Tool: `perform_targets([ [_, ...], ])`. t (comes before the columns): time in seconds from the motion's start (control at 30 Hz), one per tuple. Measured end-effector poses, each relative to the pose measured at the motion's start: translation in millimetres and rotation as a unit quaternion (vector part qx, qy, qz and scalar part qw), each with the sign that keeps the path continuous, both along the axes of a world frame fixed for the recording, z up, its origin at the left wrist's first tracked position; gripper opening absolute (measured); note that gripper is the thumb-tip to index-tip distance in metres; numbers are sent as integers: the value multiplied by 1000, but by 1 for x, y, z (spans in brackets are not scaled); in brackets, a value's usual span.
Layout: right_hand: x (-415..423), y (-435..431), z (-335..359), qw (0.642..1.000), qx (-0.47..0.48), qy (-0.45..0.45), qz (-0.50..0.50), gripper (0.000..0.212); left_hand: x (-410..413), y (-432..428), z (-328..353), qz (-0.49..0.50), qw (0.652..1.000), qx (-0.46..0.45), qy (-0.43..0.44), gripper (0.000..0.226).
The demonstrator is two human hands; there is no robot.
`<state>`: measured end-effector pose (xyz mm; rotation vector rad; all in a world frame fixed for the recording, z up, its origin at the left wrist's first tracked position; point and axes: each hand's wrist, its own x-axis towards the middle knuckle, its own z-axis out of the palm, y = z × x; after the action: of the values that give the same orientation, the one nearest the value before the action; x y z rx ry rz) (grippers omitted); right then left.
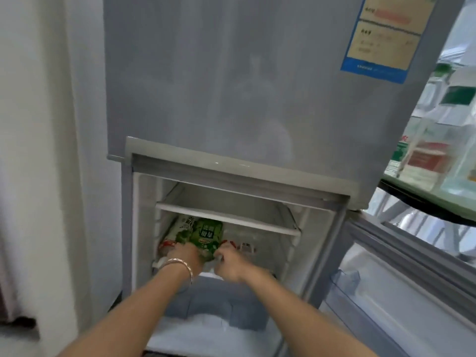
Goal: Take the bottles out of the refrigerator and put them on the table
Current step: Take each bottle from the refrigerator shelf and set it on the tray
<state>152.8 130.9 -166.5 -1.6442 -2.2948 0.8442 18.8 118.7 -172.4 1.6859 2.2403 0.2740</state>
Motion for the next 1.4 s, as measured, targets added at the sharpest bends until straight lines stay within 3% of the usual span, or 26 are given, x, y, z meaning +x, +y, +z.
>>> perform_targets([
  [0.13, -18, 32, -33, 999, -37, 28, -4, 39, -21, 23, -35, 103, 994, -23, -17, 60],
  [0.3, -35, 56, -61, 998, -25, 55, 2, 49, -34, 41, -65, 148, 988, -38, -36, 60],
  [0.4, -41, 66, -71, 998, -13, 63, 8, 47, -36, 51, -79, 172, 982, -30, -68, 74],
  [0.63, -29, 60, -74, 998, -33, 47, 16, 46, -46, 39, -82, 186, 979, 1, -83, 34],
  [0.77, -25, 42, -57, 999, -24, 44, 10, 50, -48, 21, -52, 173, 983, 47, -25, 42],
  [1.13, -23, -29, 11, 999, -2, 41, 2, 55, -30, -35, 69, 70, 979, 163, 100, 28],
  [1.4, 7, -99, 85, 994, -40, 97, 19, 66, 19, -88, 165, -37, 930, 315, 184, 50],
])
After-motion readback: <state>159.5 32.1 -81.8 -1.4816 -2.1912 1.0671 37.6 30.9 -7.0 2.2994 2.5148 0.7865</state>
